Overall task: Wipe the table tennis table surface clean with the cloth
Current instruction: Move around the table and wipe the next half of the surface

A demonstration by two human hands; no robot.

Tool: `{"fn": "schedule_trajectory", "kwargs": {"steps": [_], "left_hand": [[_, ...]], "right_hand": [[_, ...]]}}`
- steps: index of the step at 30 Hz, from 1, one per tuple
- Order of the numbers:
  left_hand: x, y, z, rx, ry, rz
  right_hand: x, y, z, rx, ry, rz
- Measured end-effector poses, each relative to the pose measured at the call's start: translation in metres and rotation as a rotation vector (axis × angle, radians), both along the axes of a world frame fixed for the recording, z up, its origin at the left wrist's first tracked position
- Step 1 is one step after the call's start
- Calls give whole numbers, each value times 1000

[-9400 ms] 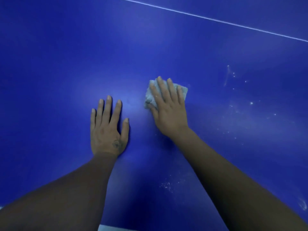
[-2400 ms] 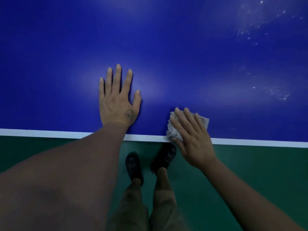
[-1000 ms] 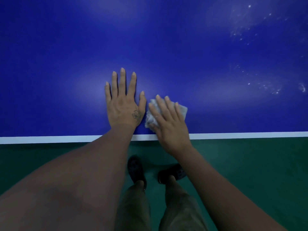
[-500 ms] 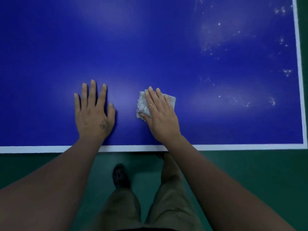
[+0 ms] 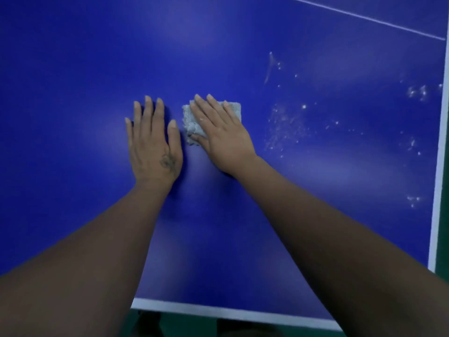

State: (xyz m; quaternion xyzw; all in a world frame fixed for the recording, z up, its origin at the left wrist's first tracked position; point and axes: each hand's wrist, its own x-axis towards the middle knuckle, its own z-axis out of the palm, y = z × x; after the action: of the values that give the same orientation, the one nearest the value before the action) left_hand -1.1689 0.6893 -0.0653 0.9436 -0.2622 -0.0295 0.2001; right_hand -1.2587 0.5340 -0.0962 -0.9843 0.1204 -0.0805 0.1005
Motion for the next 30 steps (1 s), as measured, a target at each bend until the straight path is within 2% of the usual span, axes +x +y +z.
{"fn": "schedule_trajectory", "kwargs": {"steps": [2,7,12,17,21,26,30], "left_hand": [[9,-31,-3,-7,10,64],[6,-56,-14,226,-82,124],[7,-57,-16,229,-95,119],[9,-59,-16,238,-90,117],[8,-60,-17,240,-88,116],[9,-61,-15,229,-81,105],[6,-60,-15,249,-79,105]], "right_hand": [[22,-34,0,9,-4,-2],[82,-107,7,31,-8,-8],[129,-175,20,33,174,14],[118,-235,29,85,174,-164],[62,-210,21,61,93,-224],[-24,-130,14,49,6,-139],[-16,-145,14,-2,16,-107]]}}
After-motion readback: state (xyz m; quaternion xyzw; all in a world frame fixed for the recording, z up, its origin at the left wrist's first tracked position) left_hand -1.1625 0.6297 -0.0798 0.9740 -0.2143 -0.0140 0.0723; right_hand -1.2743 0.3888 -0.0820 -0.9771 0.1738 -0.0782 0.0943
